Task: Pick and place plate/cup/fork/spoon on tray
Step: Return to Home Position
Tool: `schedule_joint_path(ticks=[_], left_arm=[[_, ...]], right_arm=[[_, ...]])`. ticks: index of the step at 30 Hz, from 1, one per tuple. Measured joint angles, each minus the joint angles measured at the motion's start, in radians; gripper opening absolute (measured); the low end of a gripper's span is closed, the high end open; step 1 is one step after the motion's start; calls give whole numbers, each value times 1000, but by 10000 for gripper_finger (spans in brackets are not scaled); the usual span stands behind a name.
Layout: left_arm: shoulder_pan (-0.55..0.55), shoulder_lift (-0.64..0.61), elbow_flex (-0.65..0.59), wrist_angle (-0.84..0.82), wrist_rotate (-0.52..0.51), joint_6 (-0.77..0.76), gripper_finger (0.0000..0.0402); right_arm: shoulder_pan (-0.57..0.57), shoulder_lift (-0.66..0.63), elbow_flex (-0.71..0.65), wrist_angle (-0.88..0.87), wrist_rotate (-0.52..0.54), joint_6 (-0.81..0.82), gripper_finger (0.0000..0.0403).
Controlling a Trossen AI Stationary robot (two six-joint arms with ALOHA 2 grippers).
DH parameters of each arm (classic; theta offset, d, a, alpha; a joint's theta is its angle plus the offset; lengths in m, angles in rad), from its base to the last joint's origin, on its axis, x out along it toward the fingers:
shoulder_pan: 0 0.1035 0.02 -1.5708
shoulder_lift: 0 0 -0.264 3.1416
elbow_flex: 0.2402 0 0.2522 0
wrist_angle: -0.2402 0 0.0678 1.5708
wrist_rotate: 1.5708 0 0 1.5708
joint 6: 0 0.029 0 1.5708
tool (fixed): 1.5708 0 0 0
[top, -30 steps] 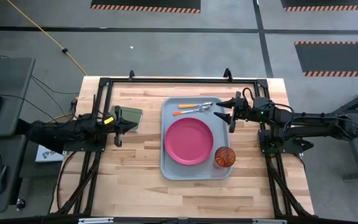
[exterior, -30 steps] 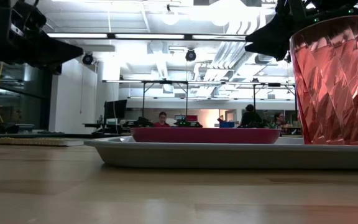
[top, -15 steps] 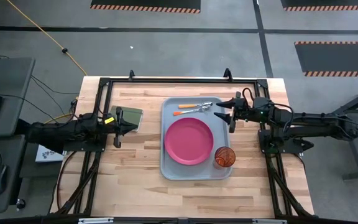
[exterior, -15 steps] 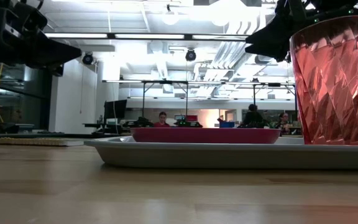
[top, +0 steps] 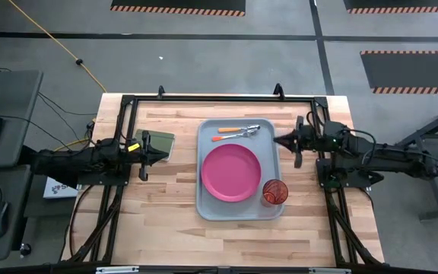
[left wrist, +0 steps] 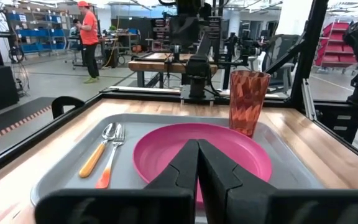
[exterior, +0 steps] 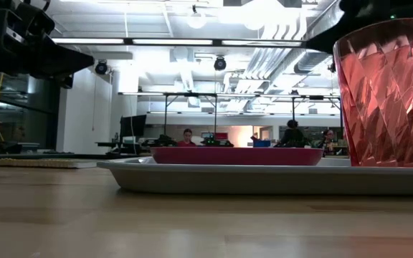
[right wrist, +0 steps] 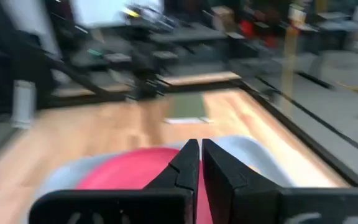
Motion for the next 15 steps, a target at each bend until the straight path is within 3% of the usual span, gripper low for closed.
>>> schedule_joint_path(ticks=[3, 7, 15], left_arm=[[0, 0, 0, 0, 0, 0, 0], [0, 0, 0, 0, 0, 0, 0], [0, 0, 0, 0, 0, 0, 0]], right_arm=[[20, -37, -84, 120, -82, 26, 22], [48, -104, -212, 215, -57, 55, 11], [47, -339, -262, 80, -63, 108, 2]])
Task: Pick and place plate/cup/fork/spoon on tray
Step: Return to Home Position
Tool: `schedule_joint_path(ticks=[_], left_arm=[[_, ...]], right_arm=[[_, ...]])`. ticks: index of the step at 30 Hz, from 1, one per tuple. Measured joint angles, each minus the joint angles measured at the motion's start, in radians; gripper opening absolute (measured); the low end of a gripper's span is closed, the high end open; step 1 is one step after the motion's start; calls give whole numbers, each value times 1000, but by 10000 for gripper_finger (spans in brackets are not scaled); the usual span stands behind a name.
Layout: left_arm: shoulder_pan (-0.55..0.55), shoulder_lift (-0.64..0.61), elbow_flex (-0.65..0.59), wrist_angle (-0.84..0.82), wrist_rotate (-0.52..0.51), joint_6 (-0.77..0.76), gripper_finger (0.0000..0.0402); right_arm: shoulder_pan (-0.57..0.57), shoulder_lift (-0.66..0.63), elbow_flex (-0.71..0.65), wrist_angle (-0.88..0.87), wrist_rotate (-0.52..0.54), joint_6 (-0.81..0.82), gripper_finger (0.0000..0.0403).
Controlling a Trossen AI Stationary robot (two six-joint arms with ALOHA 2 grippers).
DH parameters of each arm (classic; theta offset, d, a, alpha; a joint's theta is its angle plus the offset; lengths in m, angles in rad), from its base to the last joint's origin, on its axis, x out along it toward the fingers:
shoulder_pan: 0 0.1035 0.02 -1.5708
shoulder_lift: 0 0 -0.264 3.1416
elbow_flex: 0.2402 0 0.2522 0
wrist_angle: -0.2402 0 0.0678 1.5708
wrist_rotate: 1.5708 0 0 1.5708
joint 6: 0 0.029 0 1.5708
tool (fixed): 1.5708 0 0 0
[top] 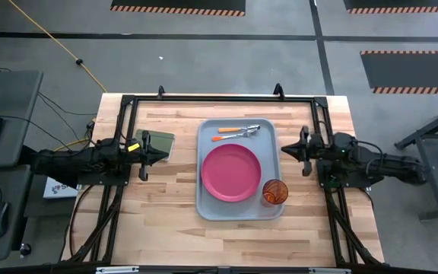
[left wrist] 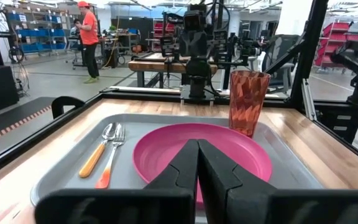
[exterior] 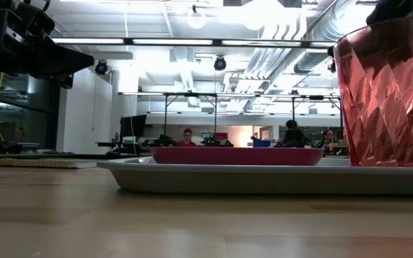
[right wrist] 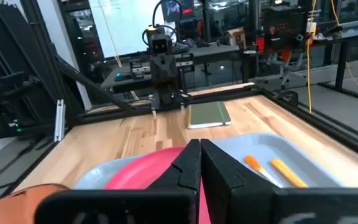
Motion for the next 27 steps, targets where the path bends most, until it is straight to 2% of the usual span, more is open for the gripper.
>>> schedule_joint_path(ticks=[7, 12, 20, 25, 27], left_arm=[[0, 0, 0, 0, 0, 0, 0], [0, 1, 0, 0, 0, 0, 0], [0, 1, 0, 0, 0, 0, 0], [0, 1, 0, 0, 0, 0, 0], [0, 1, 0, 0, 0, 0, 0]], right_arm=[[8, -189, -8, -148, 10, 66, 1], [60, -170, -116, 28, 9, 81, 0], [137, -176, -123, 12, 75, 45, 0], [156, -178, -124, 11, 197, -17, 0], [156, -178, -124, -13, 208, -19, 0]])
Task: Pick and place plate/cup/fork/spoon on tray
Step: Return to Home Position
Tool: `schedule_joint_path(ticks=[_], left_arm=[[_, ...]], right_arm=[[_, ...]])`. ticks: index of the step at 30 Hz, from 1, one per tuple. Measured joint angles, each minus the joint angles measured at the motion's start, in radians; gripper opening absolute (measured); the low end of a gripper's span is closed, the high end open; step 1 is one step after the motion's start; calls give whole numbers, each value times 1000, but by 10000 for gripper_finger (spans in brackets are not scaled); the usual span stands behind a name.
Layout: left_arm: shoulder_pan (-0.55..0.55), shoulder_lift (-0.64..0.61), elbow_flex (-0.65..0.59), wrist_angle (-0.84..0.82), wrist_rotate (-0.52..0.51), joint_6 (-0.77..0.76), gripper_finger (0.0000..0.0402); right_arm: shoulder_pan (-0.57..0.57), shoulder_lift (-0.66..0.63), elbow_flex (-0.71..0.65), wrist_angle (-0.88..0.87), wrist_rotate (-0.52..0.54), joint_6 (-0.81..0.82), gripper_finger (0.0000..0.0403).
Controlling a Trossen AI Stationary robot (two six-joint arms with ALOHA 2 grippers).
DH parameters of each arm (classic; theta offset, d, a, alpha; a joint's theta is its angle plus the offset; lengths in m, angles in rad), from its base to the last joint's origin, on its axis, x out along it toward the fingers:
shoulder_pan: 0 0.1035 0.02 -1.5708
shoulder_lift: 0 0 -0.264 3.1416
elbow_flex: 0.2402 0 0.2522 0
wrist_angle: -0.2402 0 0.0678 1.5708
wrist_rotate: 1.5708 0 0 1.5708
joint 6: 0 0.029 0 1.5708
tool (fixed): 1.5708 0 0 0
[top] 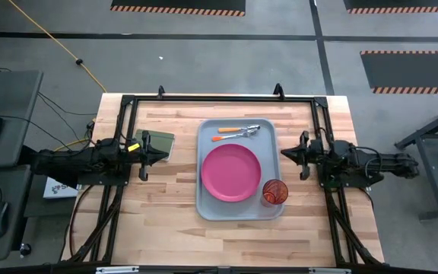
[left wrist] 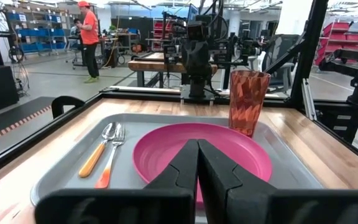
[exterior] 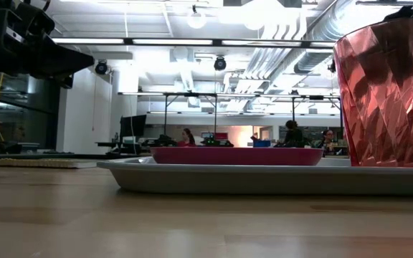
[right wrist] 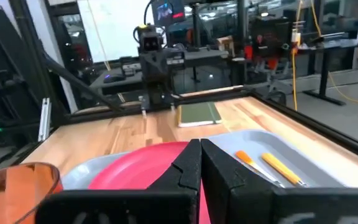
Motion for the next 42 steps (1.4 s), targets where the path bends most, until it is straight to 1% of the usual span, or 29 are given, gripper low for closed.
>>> schedule_joint_path(ticks=[6, 42], left_arm=[[0, 0, 0, 0, 0, 0, 0], [0, 0, 0, 0, 0, 0, 0]], right_arm=[[0, 3, 0, -20, -40, -10, 0], [0, 3, -1, -20, -42, 27, 0]])
